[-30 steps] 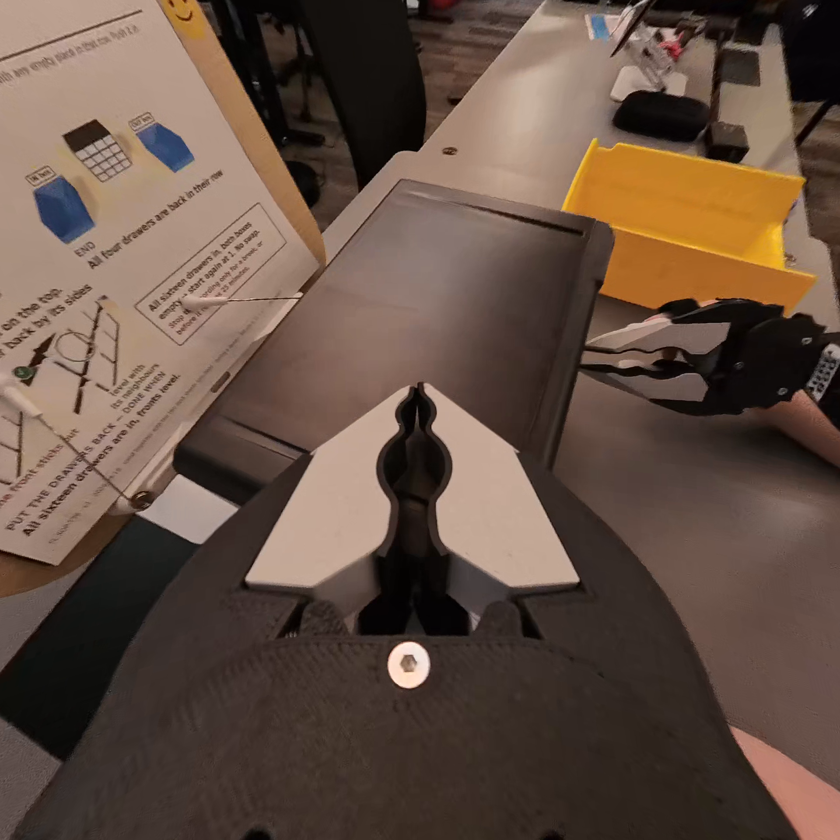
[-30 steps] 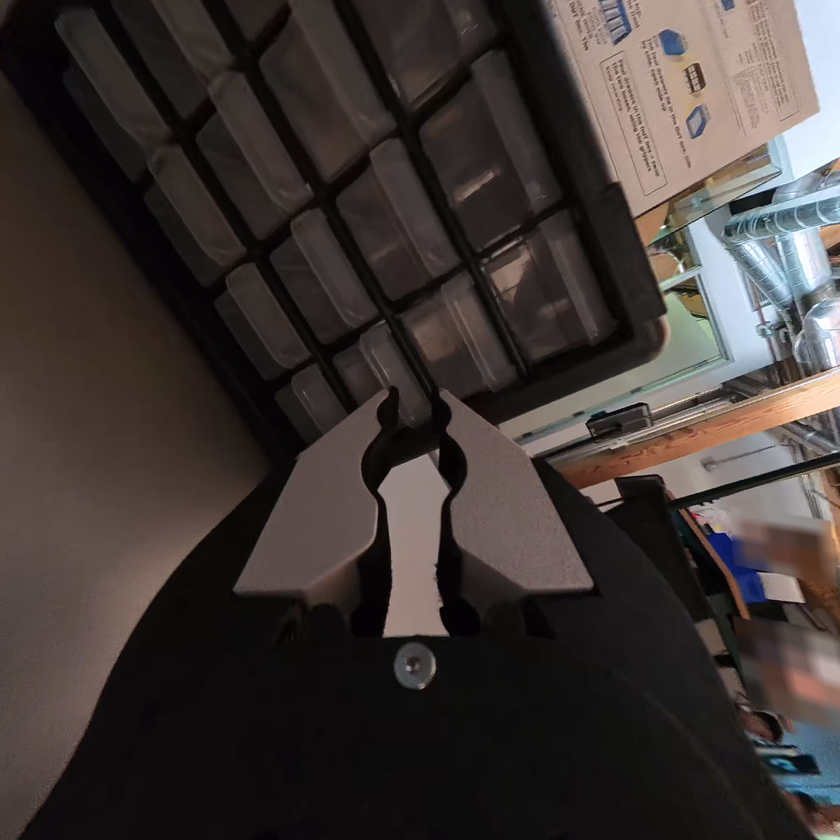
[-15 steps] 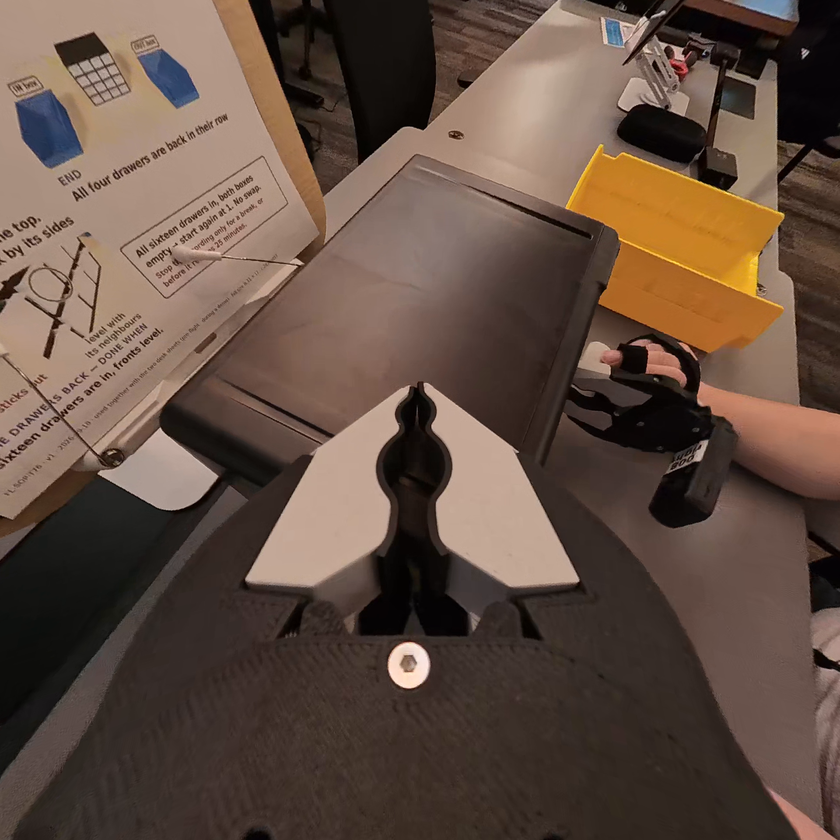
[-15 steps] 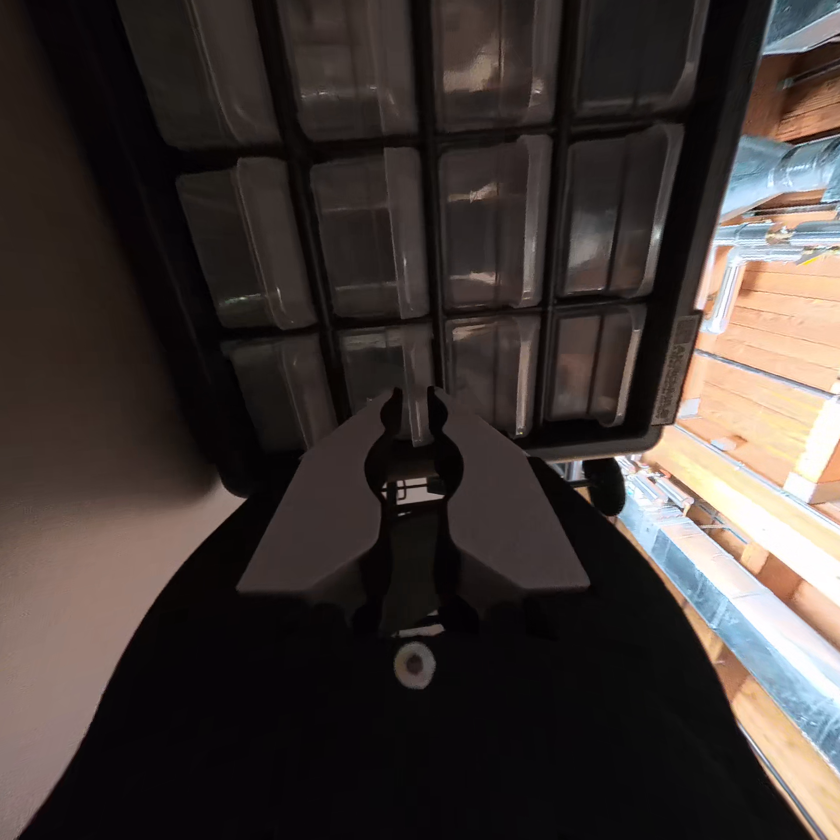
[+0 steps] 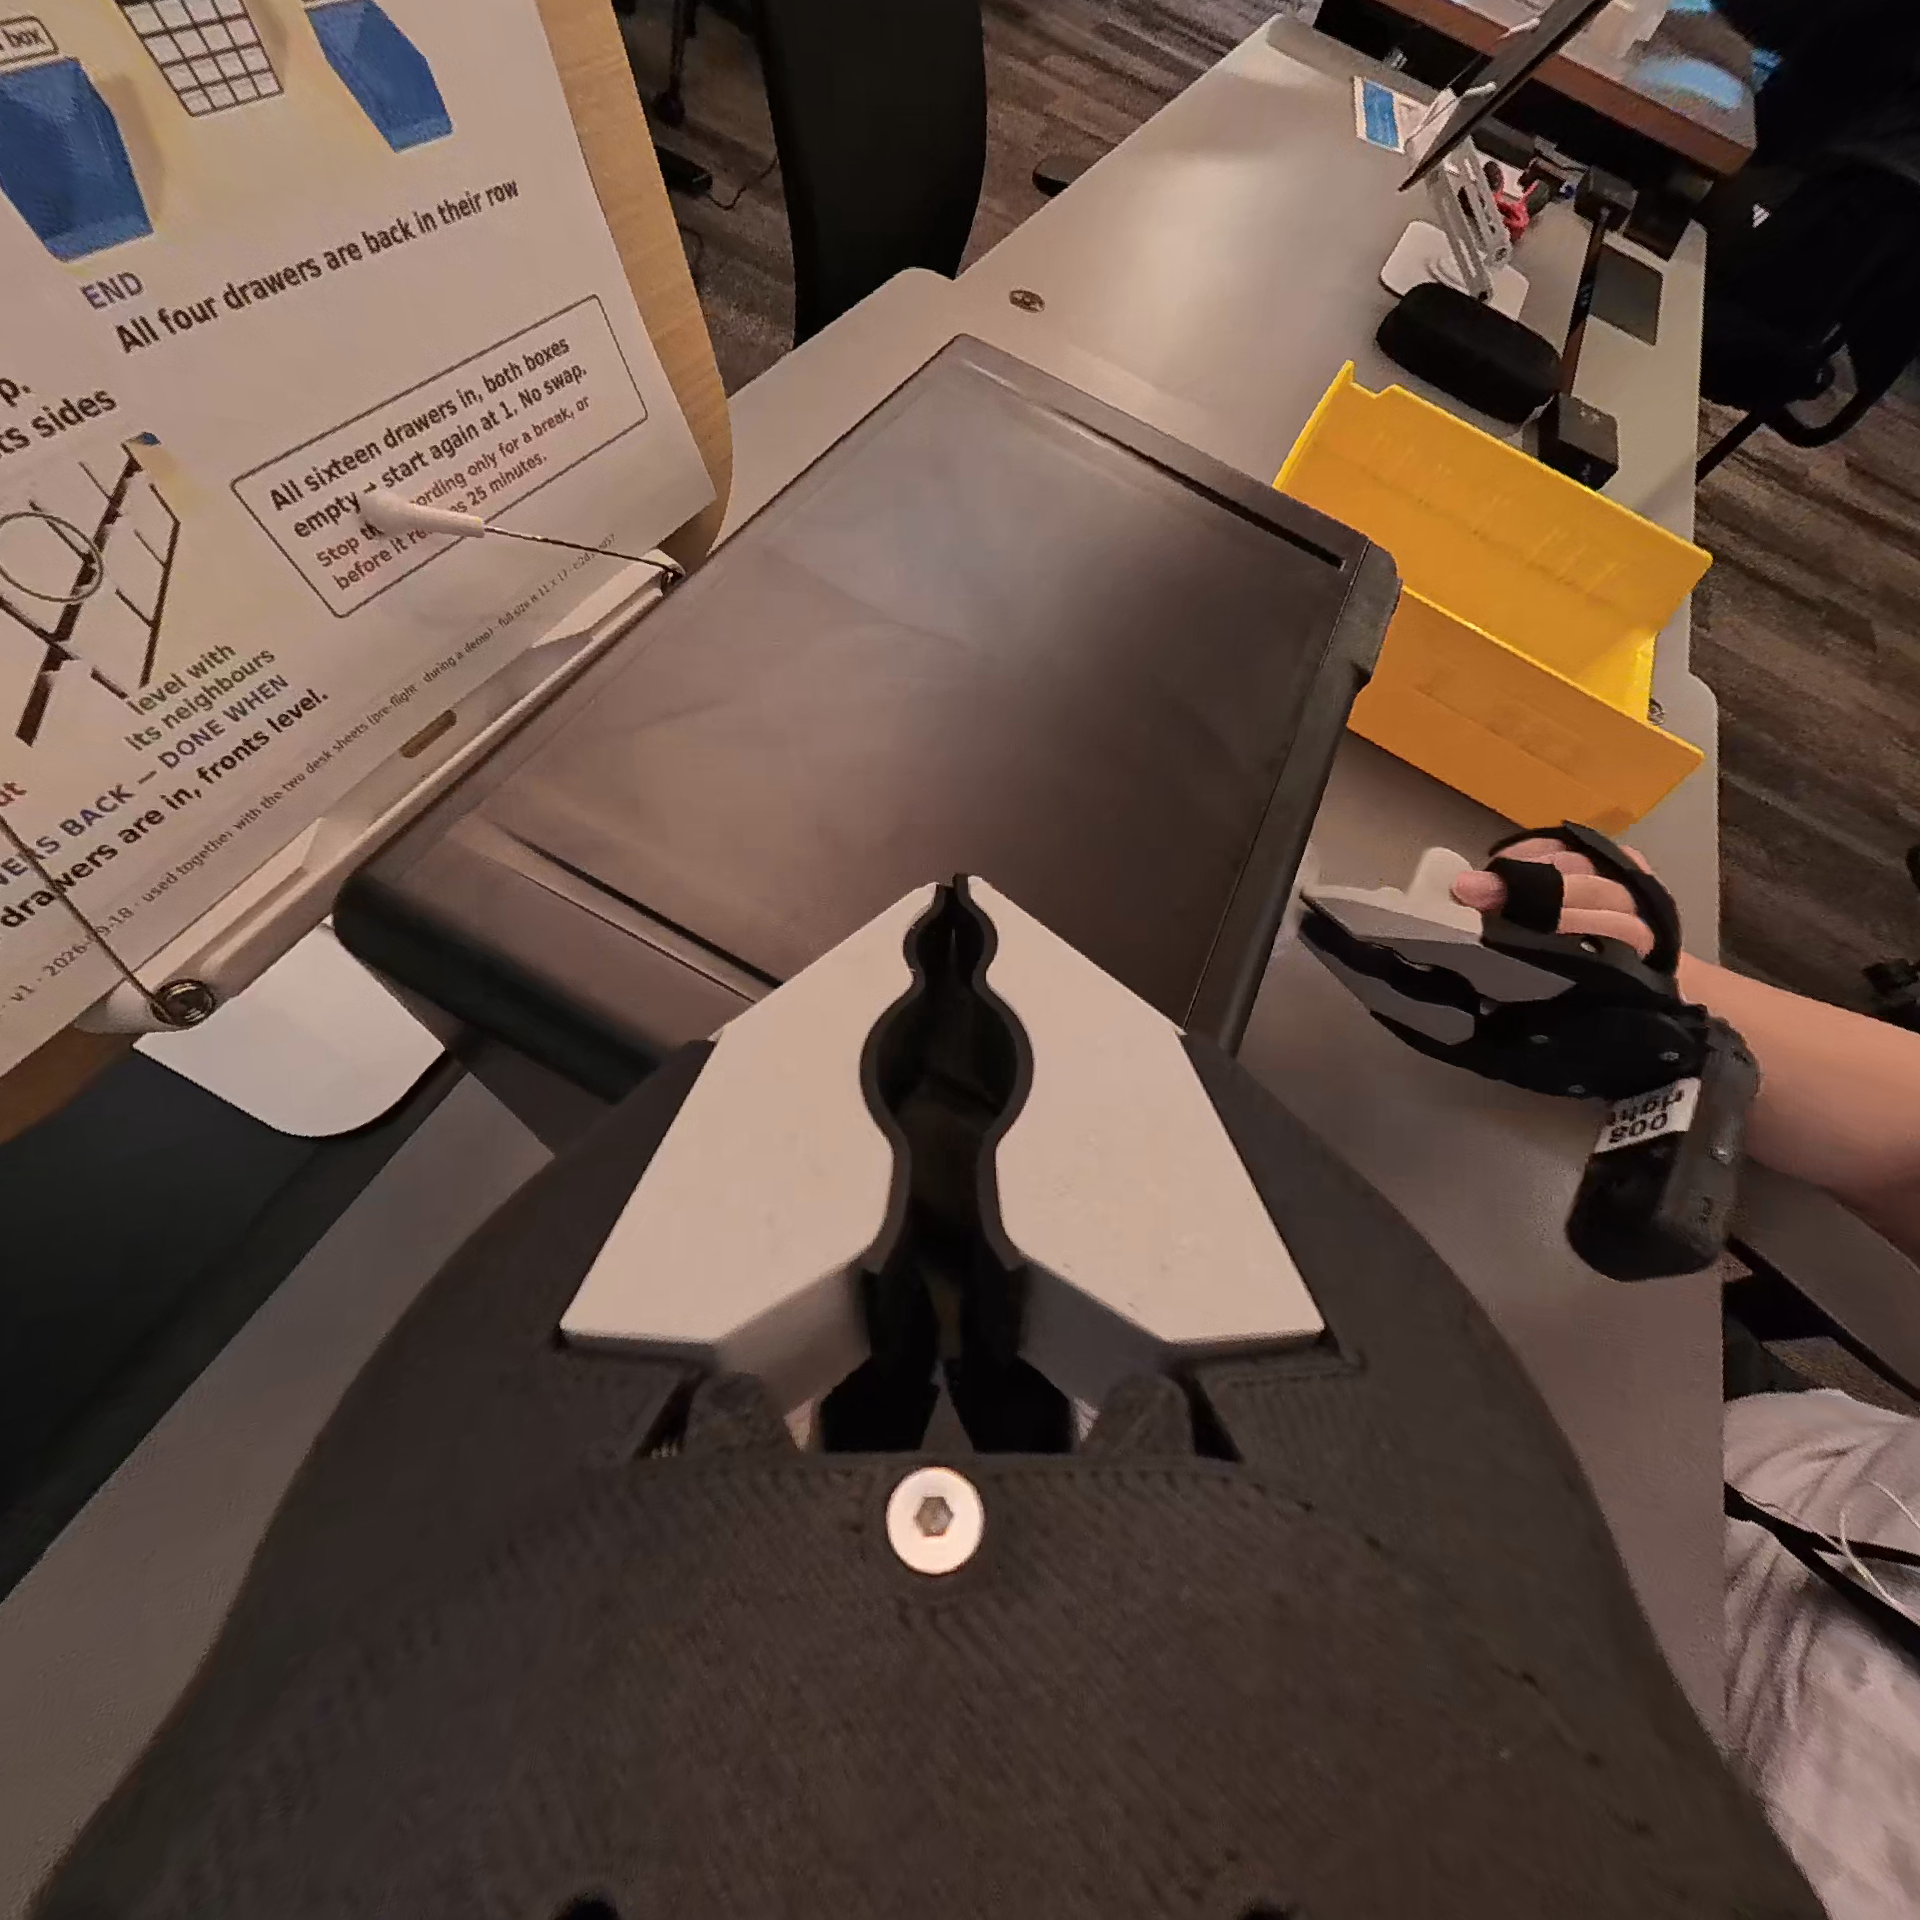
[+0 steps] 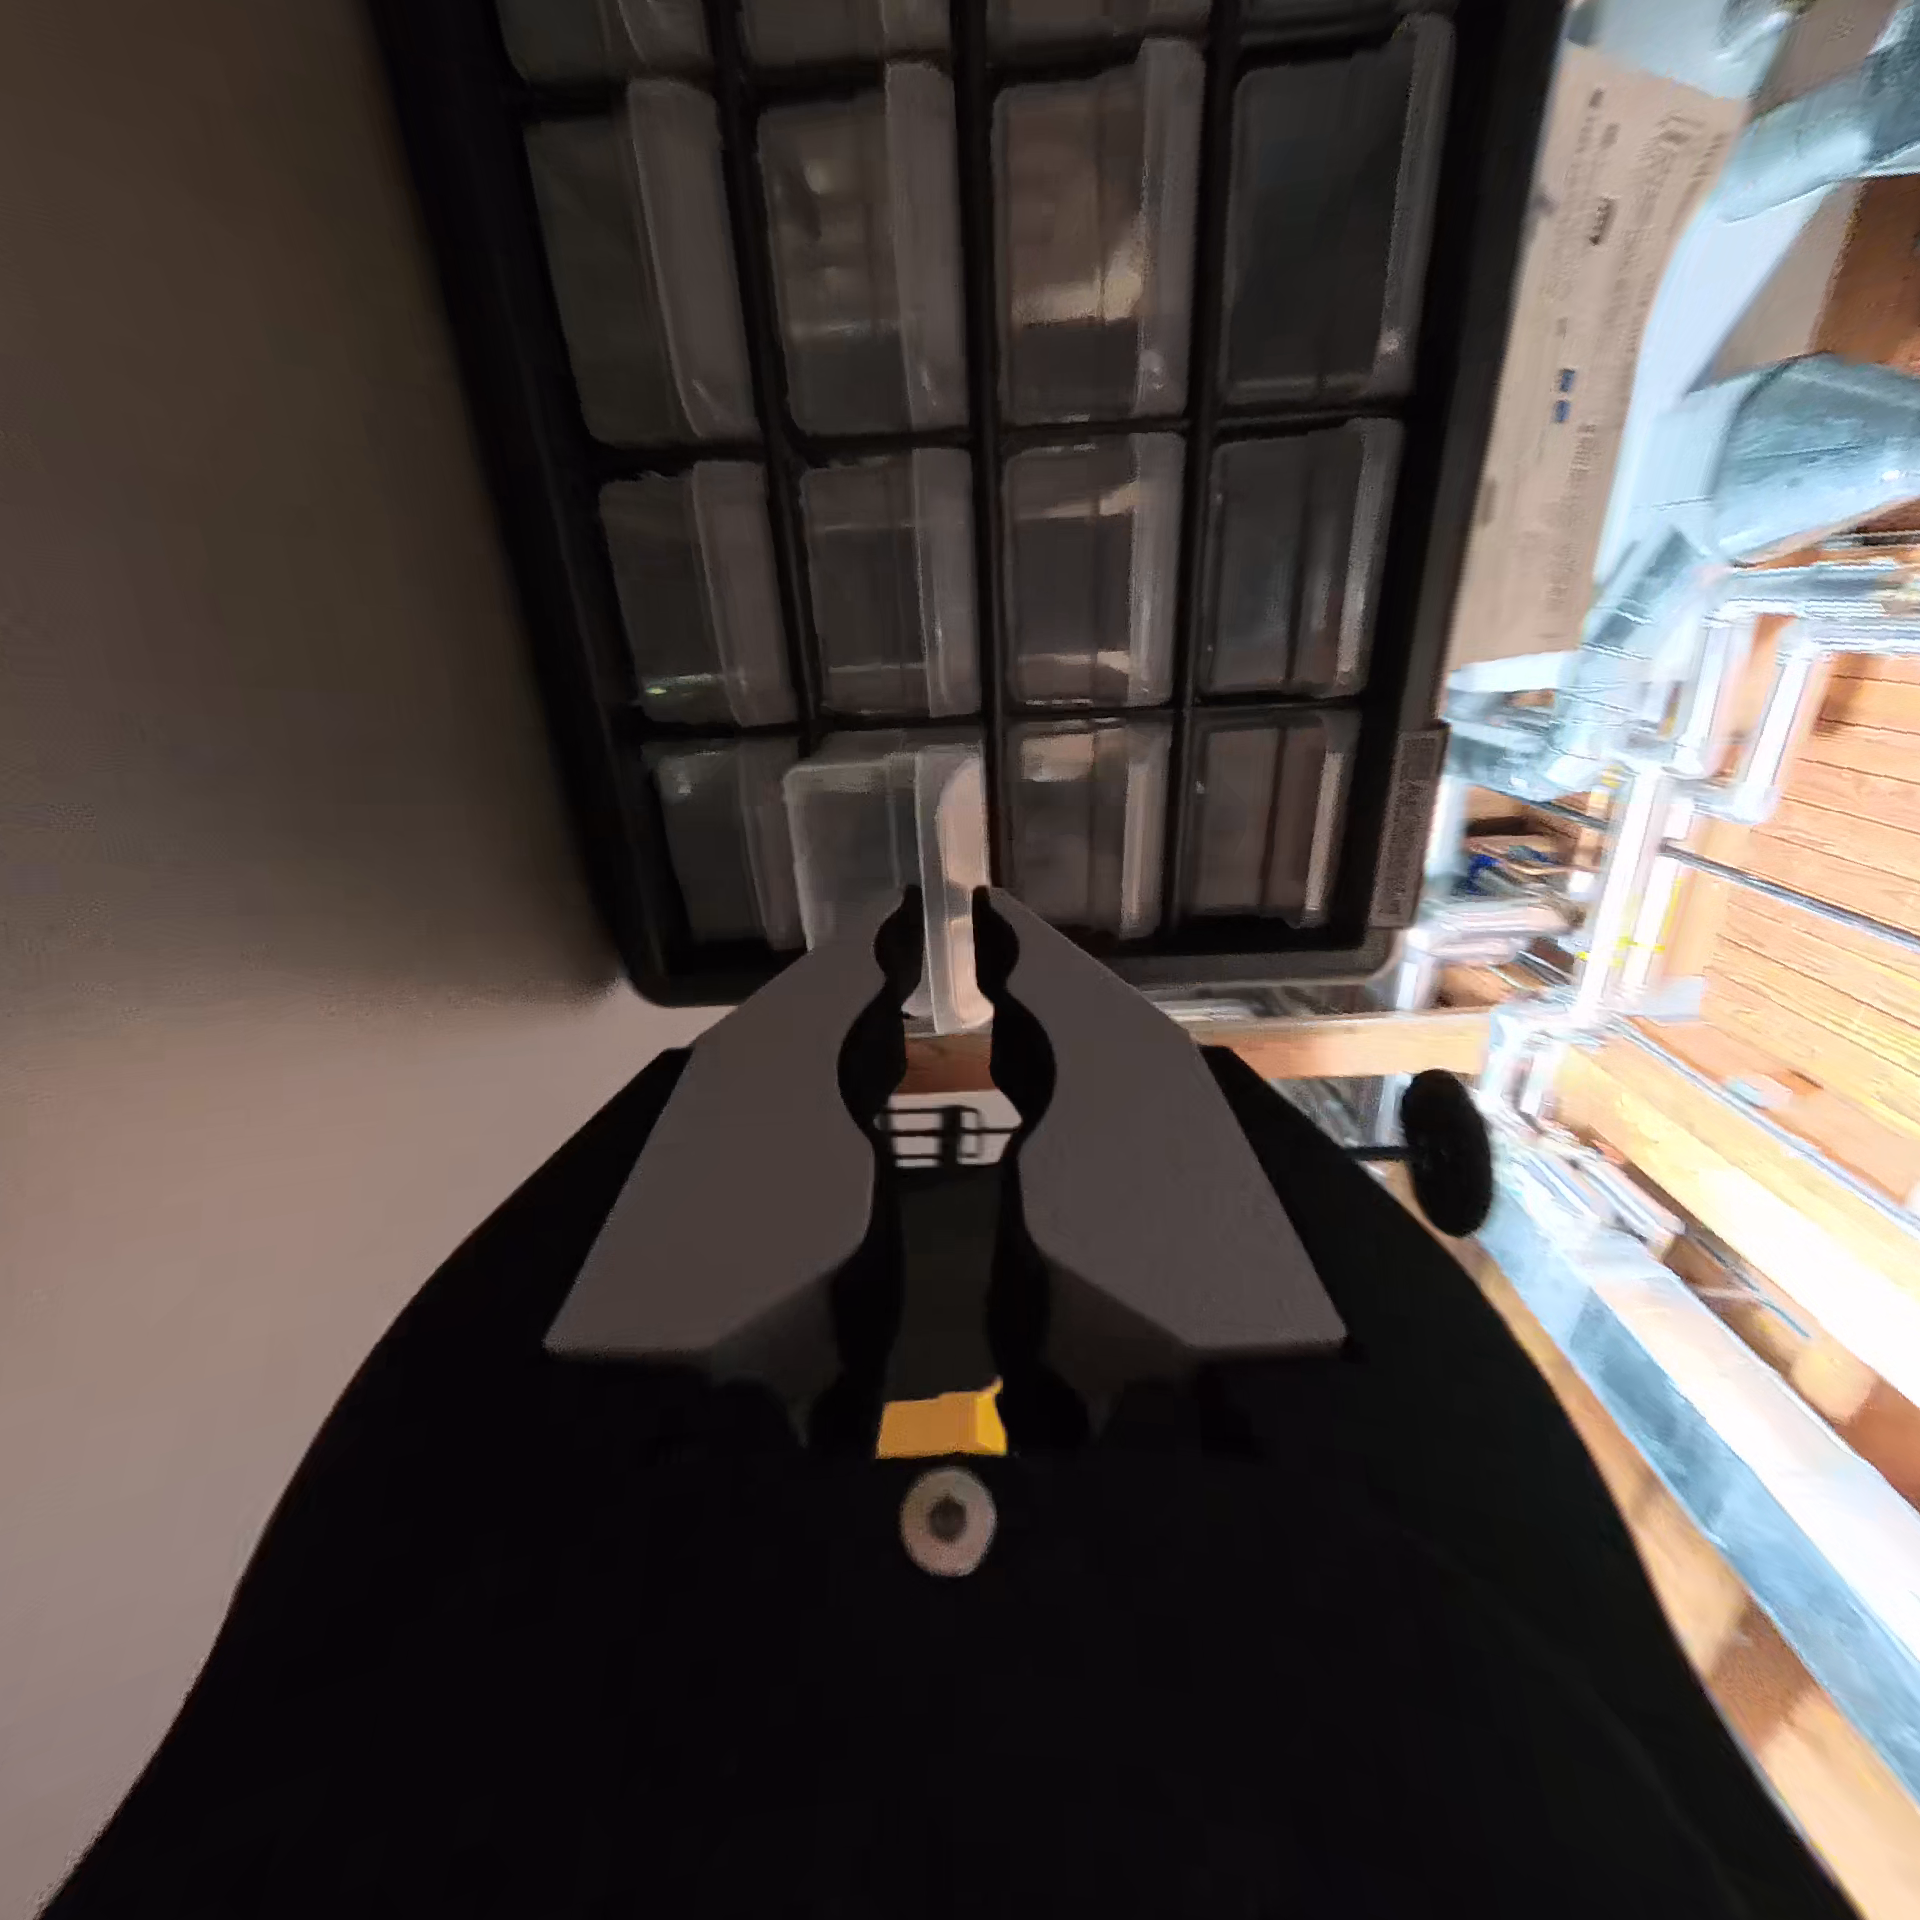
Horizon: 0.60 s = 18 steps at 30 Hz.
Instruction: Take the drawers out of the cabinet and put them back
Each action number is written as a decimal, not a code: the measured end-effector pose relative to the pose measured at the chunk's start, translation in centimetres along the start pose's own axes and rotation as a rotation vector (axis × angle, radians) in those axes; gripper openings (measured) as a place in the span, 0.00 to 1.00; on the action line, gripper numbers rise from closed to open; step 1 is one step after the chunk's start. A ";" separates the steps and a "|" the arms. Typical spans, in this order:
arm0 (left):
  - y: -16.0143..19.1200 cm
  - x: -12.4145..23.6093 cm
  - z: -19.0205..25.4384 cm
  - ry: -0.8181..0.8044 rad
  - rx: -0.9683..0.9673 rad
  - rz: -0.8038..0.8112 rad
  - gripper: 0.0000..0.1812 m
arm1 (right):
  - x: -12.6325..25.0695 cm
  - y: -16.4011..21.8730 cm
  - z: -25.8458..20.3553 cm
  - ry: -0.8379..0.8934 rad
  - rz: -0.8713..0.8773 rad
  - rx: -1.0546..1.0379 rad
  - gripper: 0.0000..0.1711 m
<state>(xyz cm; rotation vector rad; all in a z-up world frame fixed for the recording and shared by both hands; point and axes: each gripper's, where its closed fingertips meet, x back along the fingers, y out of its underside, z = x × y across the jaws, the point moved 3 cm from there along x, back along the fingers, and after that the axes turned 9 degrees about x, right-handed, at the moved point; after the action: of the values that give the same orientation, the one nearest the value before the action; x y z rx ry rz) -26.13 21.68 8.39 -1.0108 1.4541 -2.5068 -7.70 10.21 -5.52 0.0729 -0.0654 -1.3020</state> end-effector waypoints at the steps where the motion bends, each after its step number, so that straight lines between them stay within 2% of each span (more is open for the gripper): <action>1: 0.0 0.0 0.0 0.004 0.002 0.001 0.00 | 0.3 -0.4 -0.3 -0.051 0.036 -0.020 0.05; 2: 0.0 0.0 0.0 0.007 0.004 0.002 0.00 | 0.6 -0.8 -0.3 -0.092 0.072 -0.049 0.13; 5: 0.0 0.0 0.0 0.010 0.002 0.003 0.00 | 0.6 -1.0 0.7 -0.253 0.128 -0.149 0.22; 11: 0.0 0.1 0.1 0.022 -0.014 0.008 0.00 | -1.6 0.1 1.2 -0.788 0.173 -0.230 0.19; 12: 0.0 0.1 0.1 0.024 -0.016 0.009 0.00 | -2.1 0.3 0.9 -0.867 0.151 -0.232 0.14; 13: 0.0 0.1 0.1 0.025 -0.016 0.009 0.00 | -2.2 0.5 0.3 -0.970 0.122 -0.229 0.12; 15: 0.0 0.1 0.1 0.029 -0.019 0.009 0.00 | -2.8 1.2 -0.3 -1.094 0.034 -0.200 0.10; 18: 0.0 0.1 0.2 0.040 -0.022 0.012 0.00 | -2.3 0.6 -0.3 -1.211 0.062 -0.206 0.08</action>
<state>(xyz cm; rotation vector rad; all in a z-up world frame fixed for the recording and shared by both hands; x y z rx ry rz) -26.14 21.50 8.49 -0.9579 1.4972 -2.5221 -7.75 12.59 -5.80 -0.8945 -0.9499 -1.1205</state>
